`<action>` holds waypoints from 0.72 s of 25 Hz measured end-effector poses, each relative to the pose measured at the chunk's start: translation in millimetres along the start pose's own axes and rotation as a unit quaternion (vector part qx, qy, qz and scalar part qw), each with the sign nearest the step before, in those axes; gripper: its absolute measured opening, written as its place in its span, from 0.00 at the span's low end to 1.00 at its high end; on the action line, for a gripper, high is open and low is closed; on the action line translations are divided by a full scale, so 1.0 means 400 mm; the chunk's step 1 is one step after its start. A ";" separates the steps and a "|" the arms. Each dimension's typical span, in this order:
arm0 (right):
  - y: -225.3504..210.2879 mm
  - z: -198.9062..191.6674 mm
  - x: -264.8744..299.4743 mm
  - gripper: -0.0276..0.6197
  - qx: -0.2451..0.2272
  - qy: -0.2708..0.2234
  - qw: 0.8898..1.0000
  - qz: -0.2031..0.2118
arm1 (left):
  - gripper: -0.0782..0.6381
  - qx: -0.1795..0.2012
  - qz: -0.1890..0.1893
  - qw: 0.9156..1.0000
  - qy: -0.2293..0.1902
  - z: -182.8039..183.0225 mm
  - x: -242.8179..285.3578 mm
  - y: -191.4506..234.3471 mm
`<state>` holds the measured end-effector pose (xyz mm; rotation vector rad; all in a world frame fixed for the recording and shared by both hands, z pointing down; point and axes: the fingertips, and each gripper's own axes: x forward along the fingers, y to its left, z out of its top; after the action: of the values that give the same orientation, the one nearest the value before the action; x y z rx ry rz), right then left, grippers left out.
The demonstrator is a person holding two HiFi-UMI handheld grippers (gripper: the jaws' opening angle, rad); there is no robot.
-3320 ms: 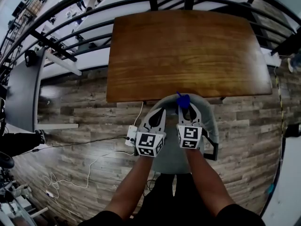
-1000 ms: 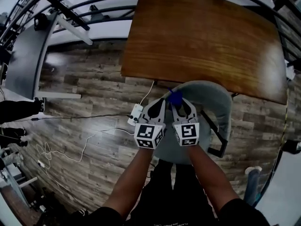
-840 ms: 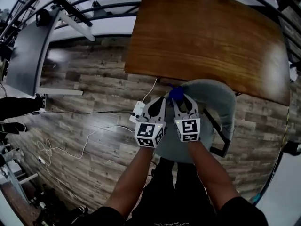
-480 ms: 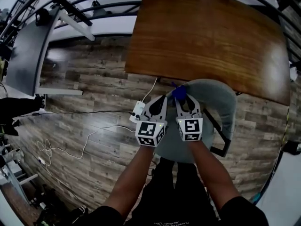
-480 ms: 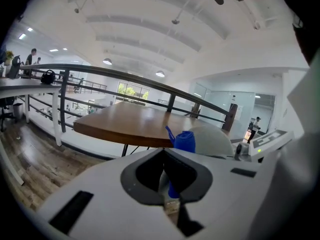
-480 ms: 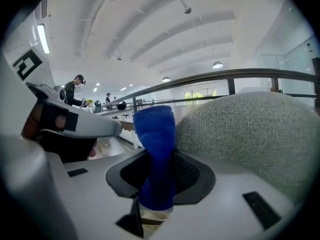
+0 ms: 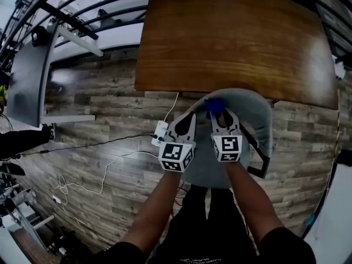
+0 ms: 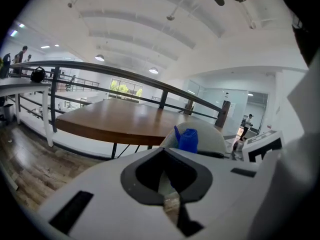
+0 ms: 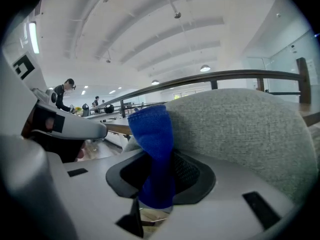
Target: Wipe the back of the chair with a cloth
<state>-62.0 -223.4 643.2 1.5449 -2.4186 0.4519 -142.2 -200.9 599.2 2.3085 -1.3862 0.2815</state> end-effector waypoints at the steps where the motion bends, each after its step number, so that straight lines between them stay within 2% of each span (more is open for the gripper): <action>1: -0.018 0.000 -0.003 0.22 0.004 -0.002 1.000 -0.008 | 0.11 0.004 -0.005 1.000 0.002 -0.002 0.007 -0.007; 9: -0.109 0.001 -0.034 0.22 0.021 -0.010 0.998 -0.058 | 0.11 0.032 -0.045 0.998 0.015 -0.008 0.057 -0.078; 14: -0.156 -0.002 -0.060 0.22 -0.013 0.003 0.996 -0.093 | 0.11 0.033 -0.060 0.997 0.018 -0.017 0.084 -0.117; 18: -0.200 -0.007 -0.087 0.22 -0.011 0.006 0.993 -0.118 | 0.11 0.031 -0.071 0.997 0.023 -0.029 0.111 -0.162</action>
<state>25.5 -224.6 643.9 1.7841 -2.1863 0.3841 -63.4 -204.3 610.0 2.4208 -1.2013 0.3346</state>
